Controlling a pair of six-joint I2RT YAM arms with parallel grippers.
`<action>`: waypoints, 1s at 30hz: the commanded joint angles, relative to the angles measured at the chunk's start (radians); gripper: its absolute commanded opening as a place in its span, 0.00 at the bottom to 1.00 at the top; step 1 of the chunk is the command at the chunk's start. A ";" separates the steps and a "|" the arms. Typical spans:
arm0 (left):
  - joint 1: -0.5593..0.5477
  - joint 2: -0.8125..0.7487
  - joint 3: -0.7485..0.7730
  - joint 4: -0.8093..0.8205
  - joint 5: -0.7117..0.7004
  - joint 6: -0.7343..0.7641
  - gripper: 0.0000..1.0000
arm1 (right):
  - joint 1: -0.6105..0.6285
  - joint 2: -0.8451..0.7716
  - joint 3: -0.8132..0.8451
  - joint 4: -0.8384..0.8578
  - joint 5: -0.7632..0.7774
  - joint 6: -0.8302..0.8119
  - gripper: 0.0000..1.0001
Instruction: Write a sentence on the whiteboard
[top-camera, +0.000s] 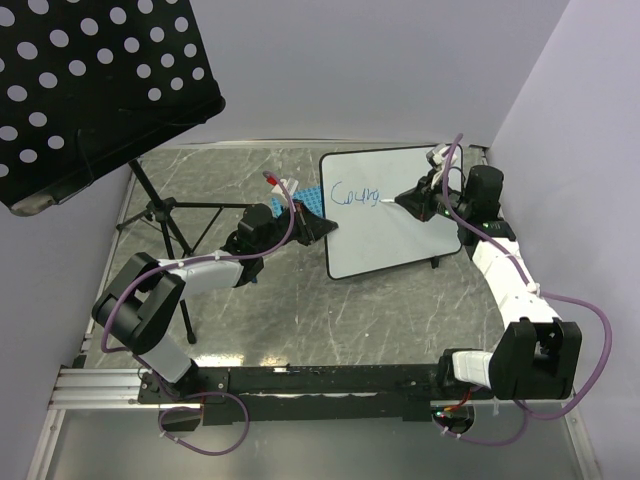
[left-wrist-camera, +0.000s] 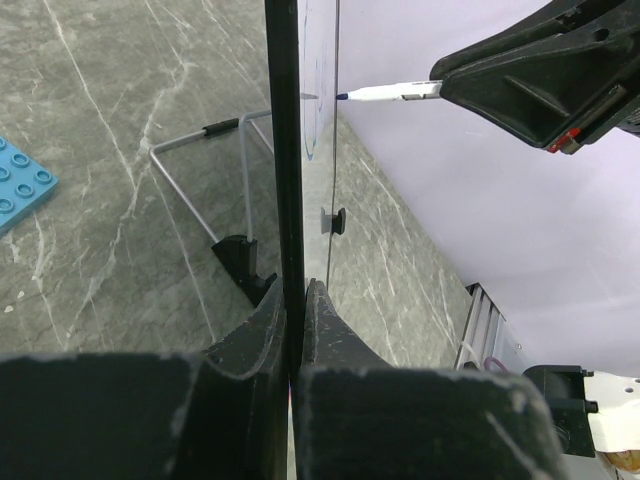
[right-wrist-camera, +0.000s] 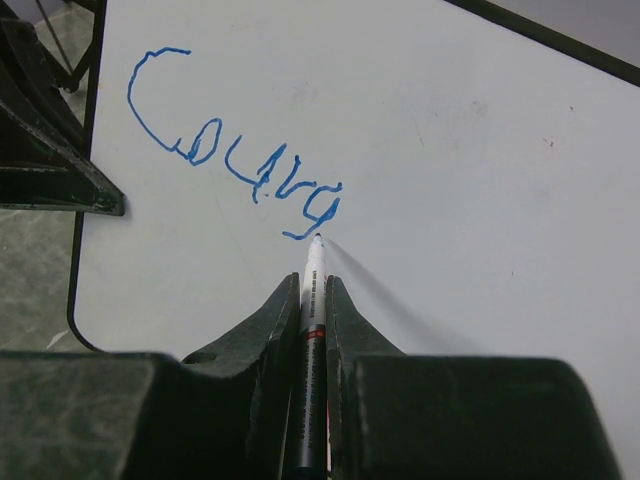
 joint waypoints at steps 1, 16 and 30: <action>-0.004 -0.006 0.016 0.066 0.021 0.035 0.01 | 0.004 -0.025 0.022 0.029 -0.029 -0.037 0.00; -0.004 -0.009 0.007 0.071 0.019 0.030 0.01 | 0.002 -0.022 0.014 0.030 -0.008 -0.034 0.00; -0.002 -0.004 0.007 0.079 0.022 0.025 0.01 | 0.002 -0.014 0.013 0.032 0.003 -0.032 0.00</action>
